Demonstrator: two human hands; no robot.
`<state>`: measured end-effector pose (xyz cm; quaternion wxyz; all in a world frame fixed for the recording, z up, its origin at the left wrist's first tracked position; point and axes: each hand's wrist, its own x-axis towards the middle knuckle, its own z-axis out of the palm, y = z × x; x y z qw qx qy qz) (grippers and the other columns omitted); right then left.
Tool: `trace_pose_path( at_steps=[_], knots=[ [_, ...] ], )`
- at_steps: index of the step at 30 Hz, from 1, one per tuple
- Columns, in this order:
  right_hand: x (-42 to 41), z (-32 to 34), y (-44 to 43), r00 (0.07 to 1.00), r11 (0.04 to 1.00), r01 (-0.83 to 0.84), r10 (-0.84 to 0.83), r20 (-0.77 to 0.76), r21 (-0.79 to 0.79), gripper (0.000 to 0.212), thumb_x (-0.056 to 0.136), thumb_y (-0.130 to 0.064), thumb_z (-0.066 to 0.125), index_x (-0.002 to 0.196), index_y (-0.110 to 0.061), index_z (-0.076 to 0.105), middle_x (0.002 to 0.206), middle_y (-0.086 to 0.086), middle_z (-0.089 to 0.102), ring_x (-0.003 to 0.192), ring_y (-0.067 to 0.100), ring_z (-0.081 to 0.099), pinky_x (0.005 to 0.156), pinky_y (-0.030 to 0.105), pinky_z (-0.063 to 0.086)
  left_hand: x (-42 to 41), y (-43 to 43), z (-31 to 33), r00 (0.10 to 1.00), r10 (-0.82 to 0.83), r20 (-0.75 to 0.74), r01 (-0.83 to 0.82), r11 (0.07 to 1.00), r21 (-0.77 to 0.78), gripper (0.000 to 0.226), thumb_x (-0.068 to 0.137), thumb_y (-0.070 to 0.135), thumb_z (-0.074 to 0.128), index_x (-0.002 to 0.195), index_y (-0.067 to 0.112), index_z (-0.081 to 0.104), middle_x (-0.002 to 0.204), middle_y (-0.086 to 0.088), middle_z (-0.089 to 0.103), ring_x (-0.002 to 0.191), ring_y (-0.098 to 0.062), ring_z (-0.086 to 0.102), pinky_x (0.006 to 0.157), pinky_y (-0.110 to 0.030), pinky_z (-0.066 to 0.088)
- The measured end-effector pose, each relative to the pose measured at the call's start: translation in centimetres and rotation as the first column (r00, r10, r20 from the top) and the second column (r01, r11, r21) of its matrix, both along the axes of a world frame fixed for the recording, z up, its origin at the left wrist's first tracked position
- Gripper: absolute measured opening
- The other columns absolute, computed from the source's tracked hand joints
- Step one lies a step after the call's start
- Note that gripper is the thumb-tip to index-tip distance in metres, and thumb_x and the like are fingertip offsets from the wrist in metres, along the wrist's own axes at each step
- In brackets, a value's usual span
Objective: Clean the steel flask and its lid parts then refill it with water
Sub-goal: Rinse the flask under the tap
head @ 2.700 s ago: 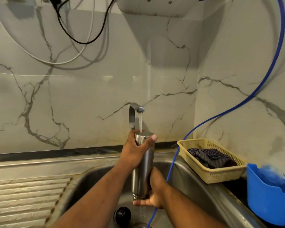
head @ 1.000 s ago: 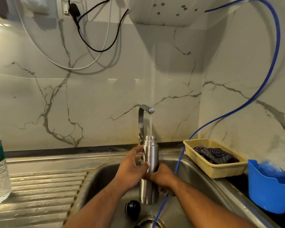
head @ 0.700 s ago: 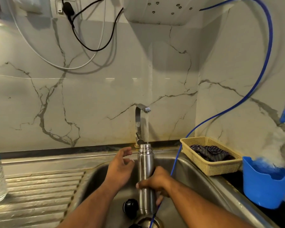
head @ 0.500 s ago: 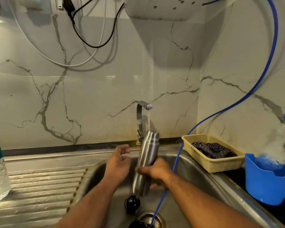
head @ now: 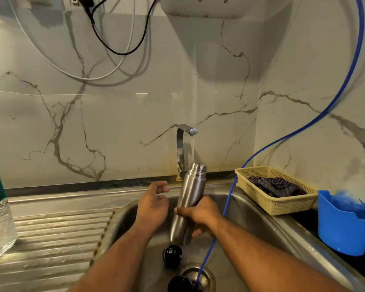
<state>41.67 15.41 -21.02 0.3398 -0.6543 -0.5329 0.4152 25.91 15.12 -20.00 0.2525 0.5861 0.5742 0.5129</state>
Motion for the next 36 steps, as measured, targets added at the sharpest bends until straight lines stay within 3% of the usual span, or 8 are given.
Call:
trace_pose_path(
  at_steps=[3, 8, 13, 20, 25, 29, 33, 36],
  knots=[
    [0.0, -0.4, -0.6, 0.991, 0.991, -0.056, 0.070, 0.112, -0.118, 0.081, 0.066, -0.029, 0.096, 0.130, -0.015, 0.049, 0.114, 0.008, 0.064, 0.095, 0.032, 0.071, 0.061, 0.050, 0.064, 0.1, 0.0, -0.3, 1.000, -0.014, 0.002, 0.014, 1.000, -0.024, 0.039, 0.097, 0.003, 0.056, 0.120, 0.034, 0.055, 0.115, 0.014, 0.063, 0.101, -0.006, 0.061, 0.079, -0.021, 0.050],
    [0.2, 0.0, -0.4, 0.996, 0.999, -0.009, 0.012, 0.086, -0.032, 0.073, 0.072, -0.031, 0.092, 0.130, -0.015, 0.050, 0.118, 0.010, 0.065, 0.095, 0.028, 0.072, 0.061, 0.045, 0.064, 0.2, 0.7, -0.6, 0.999, -0.030, -0.023, 0.029, 0.999, -0.035, 0.038, 0.097, 0.002, 0.055, 0.123, 0.029, 0.057, 0.116, 0.011, 0.064, 0.099, -0.008, 0.062, 0.070, -0.016, 0.044],
    [0.2, 0.0, -0.2, 0.995, 0.999, -0.013, 0.009, 0.100, 0.035, 0.071, 0.071, -0.032, 0.092, 0.129, -0.016, 0.053, 0.117, 0.008, 0.068, 0.097, 0.026, 0.072, 0.060, 0.040, 0.064, 0.0, 0.6, -0.9, 0.997, -0.065, -0.044, 0.061, 0.993, -0.097, 0.045, 0.094, -0.004, 0.053, 0.126, 0.028, 0.058, 0.117, 0.009, 0.065, 0.104, -0.009, 0.064, 0.085, -0.025, 0.053],
    [0.3, -0.4, 0.0, 0.993, 0.998, -0.028, 0.022, 0.116, 0.050, 0.070, 0.070, -0.034, 0.093, 0.128, -0.015, 0.058, 0.114, 0.008, 0.070, 0.084, 0.020, 0.072, 0.057, 0.038, 0.064, 0.5, 0.6, -1.2, 0.992, -0.121, -0.044, 0.112, 0.980, -0.166, 0.048, 0.092, -0.007, 0.055, 0.131, 0.022, 0.057, 0.120, 0.004, 0.063, 0.105, -0.014, 0.063, 0.075, -0.020, 0.049],
    [0.5, -0.5, -0.1, 0.989, 0.998, -0.056, 0.062, 0.137, -0.042, 0.069, 0.069, -0.028, 0.094, 0.124, -0.012, 0.056, 0.111, 0.012, 0.069, 0.092, 0.031, 0.074, 0.059, 0.049, 0.063, 0.1, -0.3, -1.9, 0.930, -0.313, -0.192, 0.253, 0.925, -0.283, 0.076, 0.083, 0.002, 0.075, 0.147, 0.020, 0.039, 0.132, 0.001, 0.056, 0.120, -0.016, 0.056, 0.090, -0.021, 0.049],
    [0.2, -0.3, 0.3, 0.998, 0.995, 0.006, -0.013, 0.067, 0.103, 0.066, 0.070, -0.032, 0.093, 0.123, -0.015, 0.058, 0.114, 0.009, 0.071, 0.094, 0.025, 0.074, 0.064, 0.044, 0.065, -0.1, 0.0, -2.8, 0.866, -0.431, -0.253, 0.303, 0.856, -0.420, 0.104, 0.074, 0.014, 0.086, 0.156, 0.017, 0.023, 0.132, 0.002, 0.057, 0.117, -0.015, 0.060, 0.098, -0.032, 0.054],
    [0.7, -0.8, -0.2, 0.992, 0.999, -0.038, 0.042, 0.118, -0.033, 0.071, 0.069, -0.029, 0.094, 0.125, -0.009, 0.056, 0.110, 0.013, 0.071, 0.088, 0.029, 0.075, 0.060, 0.048, 0.064, -0.1, -0.2, -3.0, 0.846, -0.462, -0.266, 0.317, 0.836, -0.448, 0.103, 0.079, 0.019, 0.084, 0.159, 0.017, 0.018, 0.145, -0.003, 0.050, 0.124, -0.015, 0.055, 0.087, -0.018, 0.052],
    [0.6, -0.1, 0.0, 0.996, 0.994, -0.043, 0.035, 0.082, 0.100, 0.067, 0.070, -0.036, 0.092, 0.123, -0.014, 0.059, 0.110, 0.008, 0.071, 0.087, 0.022, 0.075, 0.060, 0.040, 0.065, -0.2, 0.2, -3.3, 0.847, -0.471, -0.247, 0.334, 0.833, -0.441, 0.105, 0.072, 0.023, 0.089, 0.155, 0.022, 0.025, 0.133, 0.004, 0.058, 0.117, -0.014, 0.060, 0.095, -0.027, 0.055]
  ],
)
